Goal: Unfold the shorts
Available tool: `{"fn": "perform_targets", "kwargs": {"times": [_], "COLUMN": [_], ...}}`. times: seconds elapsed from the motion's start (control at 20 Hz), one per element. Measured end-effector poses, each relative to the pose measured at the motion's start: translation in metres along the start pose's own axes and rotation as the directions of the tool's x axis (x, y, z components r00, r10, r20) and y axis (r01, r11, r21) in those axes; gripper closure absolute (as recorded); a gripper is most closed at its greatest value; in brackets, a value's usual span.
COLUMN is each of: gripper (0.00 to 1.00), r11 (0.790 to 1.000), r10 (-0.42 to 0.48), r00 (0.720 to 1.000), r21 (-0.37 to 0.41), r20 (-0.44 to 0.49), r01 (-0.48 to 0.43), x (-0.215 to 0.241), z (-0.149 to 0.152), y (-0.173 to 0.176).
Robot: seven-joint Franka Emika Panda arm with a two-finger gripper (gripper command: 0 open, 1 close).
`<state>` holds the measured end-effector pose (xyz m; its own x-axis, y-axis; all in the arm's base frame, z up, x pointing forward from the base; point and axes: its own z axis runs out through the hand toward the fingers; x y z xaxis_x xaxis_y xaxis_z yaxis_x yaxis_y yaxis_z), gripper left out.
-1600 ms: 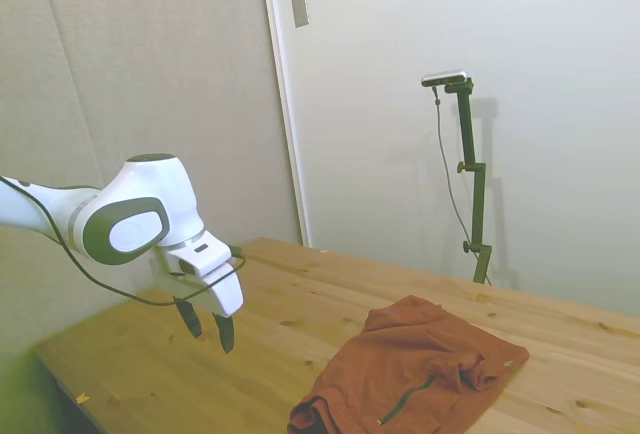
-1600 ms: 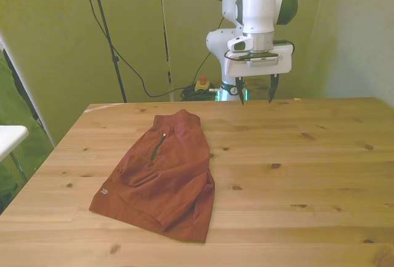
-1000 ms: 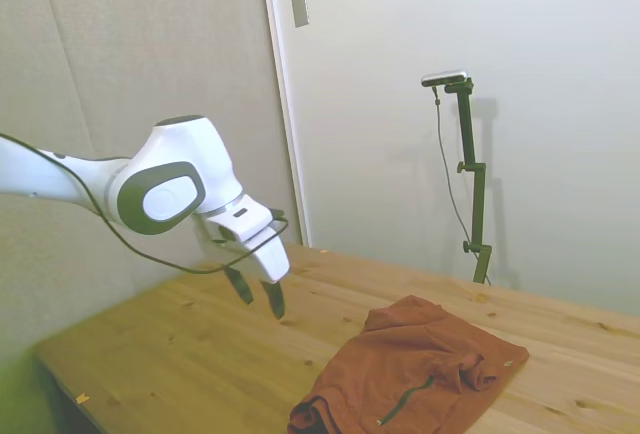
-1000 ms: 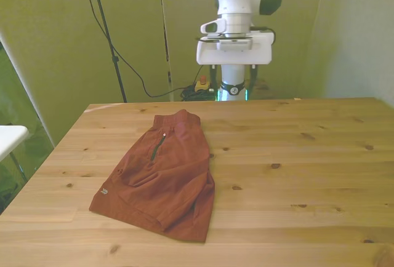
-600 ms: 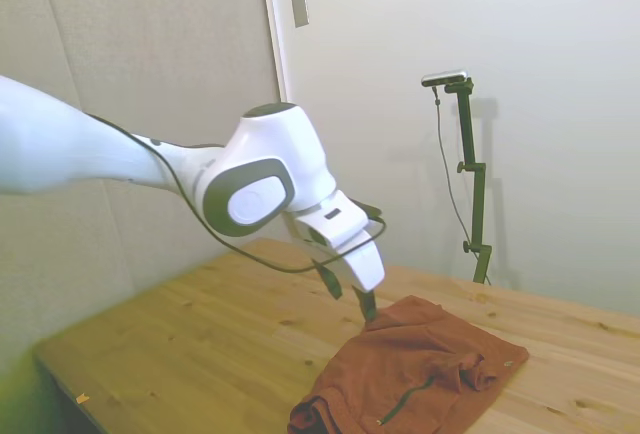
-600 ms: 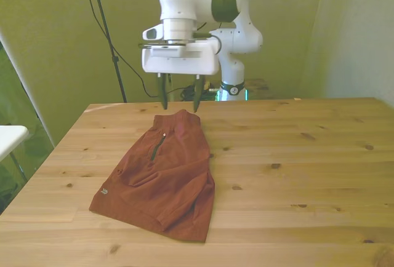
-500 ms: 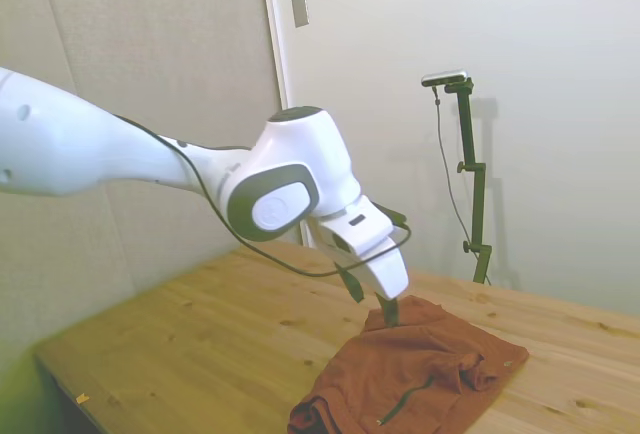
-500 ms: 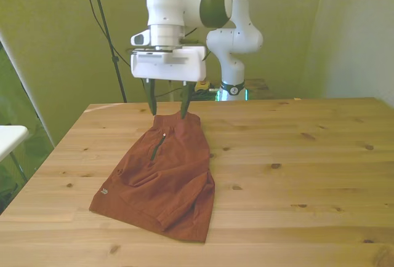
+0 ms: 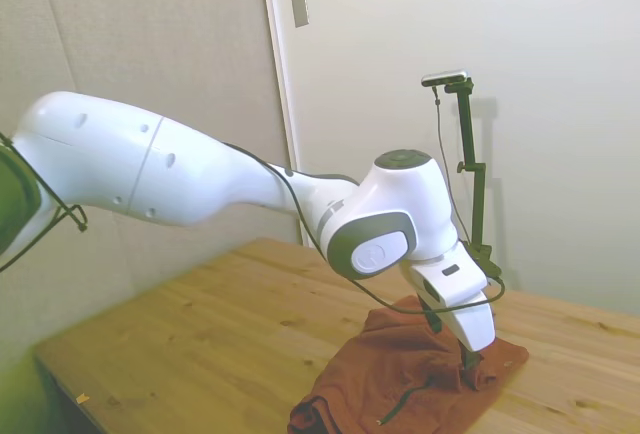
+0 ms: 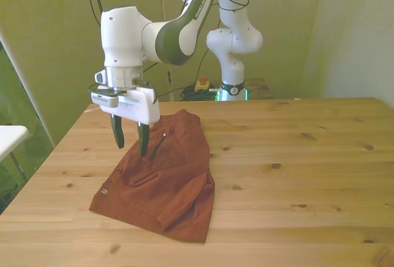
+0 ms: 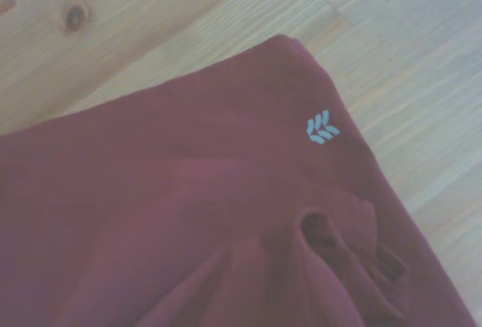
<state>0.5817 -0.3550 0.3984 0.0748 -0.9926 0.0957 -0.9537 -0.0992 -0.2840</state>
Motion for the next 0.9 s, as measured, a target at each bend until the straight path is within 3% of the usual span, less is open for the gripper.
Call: {"fn": "perform_targets", "kwargs": {"times": [0.15,0.2,0.9], "gripper": [0.00,1.00,1.00], "r11": [1.000,1.000,0.999], "r10": [0.016,0.019,0.033], "r00": [1.000,1.000,0.998], "r21": [-0.005,-0.007,-0.020], "r20": [0.021,0.025,0.047], "r01": [-0.015,-0.018,-0.032], "x": [0.003,0.004,0.005], "z": [0.020,0.024,0.046], "y": [-0.008,-0.009,-0.008]}}
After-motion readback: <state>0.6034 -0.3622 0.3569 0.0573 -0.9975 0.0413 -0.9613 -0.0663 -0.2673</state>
